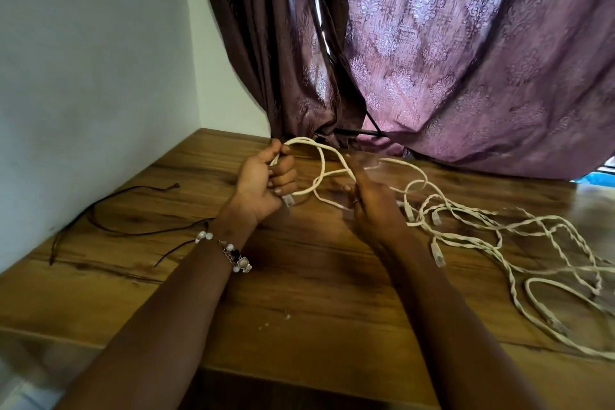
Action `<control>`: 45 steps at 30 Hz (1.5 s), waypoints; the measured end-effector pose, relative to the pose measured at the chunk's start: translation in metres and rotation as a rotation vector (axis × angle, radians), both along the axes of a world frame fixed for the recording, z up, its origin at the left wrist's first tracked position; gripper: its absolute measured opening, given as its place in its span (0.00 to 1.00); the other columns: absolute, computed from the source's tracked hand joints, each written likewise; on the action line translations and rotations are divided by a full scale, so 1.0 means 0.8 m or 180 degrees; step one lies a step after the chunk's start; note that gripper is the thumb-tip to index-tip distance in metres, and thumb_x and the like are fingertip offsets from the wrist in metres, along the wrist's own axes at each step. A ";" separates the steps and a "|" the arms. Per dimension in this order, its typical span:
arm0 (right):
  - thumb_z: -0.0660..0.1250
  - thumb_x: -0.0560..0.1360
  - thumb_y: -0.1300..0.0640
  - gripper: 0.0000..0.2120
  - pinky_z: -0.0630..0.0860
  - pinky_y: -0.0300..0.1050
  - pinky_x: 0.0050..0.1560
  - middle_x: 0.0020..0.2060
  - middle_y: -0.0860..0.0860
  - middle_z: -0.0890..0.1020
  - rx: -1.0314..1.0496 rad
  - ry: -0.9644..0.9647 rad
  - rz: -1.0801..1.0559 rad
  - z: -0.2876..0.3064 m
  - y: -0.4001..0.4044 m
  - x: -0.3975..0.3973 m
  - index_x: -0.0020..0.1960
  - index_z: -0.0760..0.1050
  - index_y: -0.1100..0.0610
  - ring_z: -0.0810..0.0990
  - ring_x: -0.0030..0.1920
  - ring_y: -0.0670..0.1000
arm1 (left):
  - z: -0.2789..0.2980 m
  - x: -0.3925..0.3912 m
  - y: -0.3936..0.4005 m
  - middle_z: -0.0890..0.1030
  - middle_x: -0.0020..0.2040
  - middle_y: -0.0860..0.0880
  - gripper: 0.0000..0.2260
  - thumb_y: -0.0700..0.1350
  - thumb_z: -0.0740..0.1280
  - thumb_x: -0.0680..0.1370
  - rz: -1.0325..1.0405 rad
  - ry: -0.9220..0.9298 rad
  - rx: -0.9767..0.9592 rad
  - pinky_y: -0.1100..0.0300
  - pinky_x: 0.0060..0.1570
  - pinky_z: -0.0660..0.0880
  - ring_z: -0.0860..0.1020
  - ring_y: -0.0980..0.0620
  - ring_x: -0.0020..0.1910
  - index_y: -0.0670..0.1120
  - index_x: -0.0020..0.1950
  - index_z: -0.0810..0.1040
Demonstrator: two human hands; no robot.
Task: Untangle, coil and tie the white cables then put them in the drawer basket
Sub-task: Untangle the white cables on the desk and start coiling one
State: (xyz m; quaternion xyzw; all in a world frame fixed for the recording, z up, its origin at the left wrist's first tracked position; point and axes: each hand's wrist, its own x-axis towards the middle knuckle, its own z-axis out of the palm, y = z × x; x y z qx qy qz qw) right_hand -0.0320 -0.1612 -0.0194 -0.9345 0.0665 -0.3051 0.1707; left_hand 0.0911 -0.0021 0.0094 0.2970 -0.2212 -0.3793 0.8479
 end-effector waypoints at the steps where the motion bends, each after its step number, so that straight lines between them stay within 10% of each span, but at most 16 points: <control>1: 0.64 0.72 0.65 0.39 0.74 0.46 0.45 0.48 0.54 0.81 -0.0265 0.0188 -0.0196 -0.001 0.003 0.003 0.78 0.49 0.52 0.80 0.47 0.56 | 0.001 0.000 0.000 0.60 0.19 0.54 0.17 0.49 0.49 0.83 -0.0019 0.0105 -0.0209 0.67 0.16 0.52 0.57 0.59 0.15 0.46 0.38 0.68; 5: 0.57 0.80 0.53 0.35 0.72 0.54 0.55 0.59 0.61 0.76 -0.1222 0.0648 -0.1080 -0.007 0.025 0.025 0.77 0.39 0.60 0.76 0.55 0.61 | 0.002 0.002 0.004 0.61 0.19 0.53 0.20 0.51 0.49 0.84 -0.0018 0.0385 -0.0883 0.66 0.16 0.54 0.56 0.58 0.16 0.46 0.36 0.70; 11: 0.68 0.72 0.51 0.37 0.76 0.50 0.44 0.41 0.59 0.80 -0.1933 0.0506 -0.1727 -0.016 0.041 0.029 0.74 0.59 0.66 0.78 0.41 0.57 | 0.005 0.005 0.012 0.62 0.20 0.53 0.21 0.53 0.47 0.84 0.0120 0.0436 -0.1214 0.66 0.15 0.55 0.52 0.56 0.19 0.46 0.37 0.69; 16: 0.42 0.76 0.61 0.28 0.75 0.56 0.49 0.47 0.65 0.80 -0.1898 0.0642 -0.2217 0.002 0.028 0.013 0.75 0.57 0.66 0.79 0.46 0.64 | 0.010 0.014 0.023 0.62 0.20 0.53 0.19 0.51 0.46 0.84 0.0240 0.0331 -0.1399 0.66 0.16 0.56 0.51 0.57 0.19 0.47 0.39 0.67; 19: 0.37 0.73 0.60 0.32 0.74 0.56 0.54 0.48 0.66 0.82 -0.2242 0.0489 -0.1978 0.004 0.013 0.008 0.73 0.63 0.65 0.82 0.46 0.64 | 0.008 0.017 0.023 0.62 0.22 0.54 0.18 0.52 0.47 0.84 0.0330 0.0153 -0.1234 0.66 0.18 0.57 0.58 0.58 0.18 0.47 0.41 0.69; 26: 0.51 0.71 0.57 0.21 0.65 0.38 0.19 0.33 0.54 0.81 -0.2908 -0.0731 -0.0339 0.020 0.034 0.000 0.47 0.83 0.58 0.78 0.23 0.54 | 0.012 0.001 0.001 0.77 0.30 0.51 0.22 0.50 0.49 0.84 0.0943 -0.0444 -0.0373 0.64 0.28 0.67 0.71 0.56 0.27 0.49 0.38 0.77; 32: 0.54 0.75 0.51 0.18 0.69 0.41 0.20 0.37 0.53 0.83 -0.2239 -0.0526 0.0562 0.028 0.033 -0.008 0.52 0.83 0.49 0.77 0.22 0.57 | 0.004 -0.009 -0.007 0.81 0.34 0.45 0.10 0.46 0.52 0.83 0.0976 -0.1245 0.0120 0.61 0.26 0.74 0.78 0.51 0.27 0.41 0.58 0.62; 45: 0.72 0.70 0.58 0.10 0.68 0.24 0.43 0.41 0.52 0.86 -0.0818 -0.0800 0.0744 0.048 0.004 -0.020 0.50 0.84 0.56 0.79 0.42 0.46 | -0.016 -0.026 -0.017 0.73 0.26 0.50 0.09 0.41 0.50 0.84 -0.0281 -0.2832 0.1244 0.65 0.23 0.68 0.70 0.54 0.22 0.44 0.51 0.69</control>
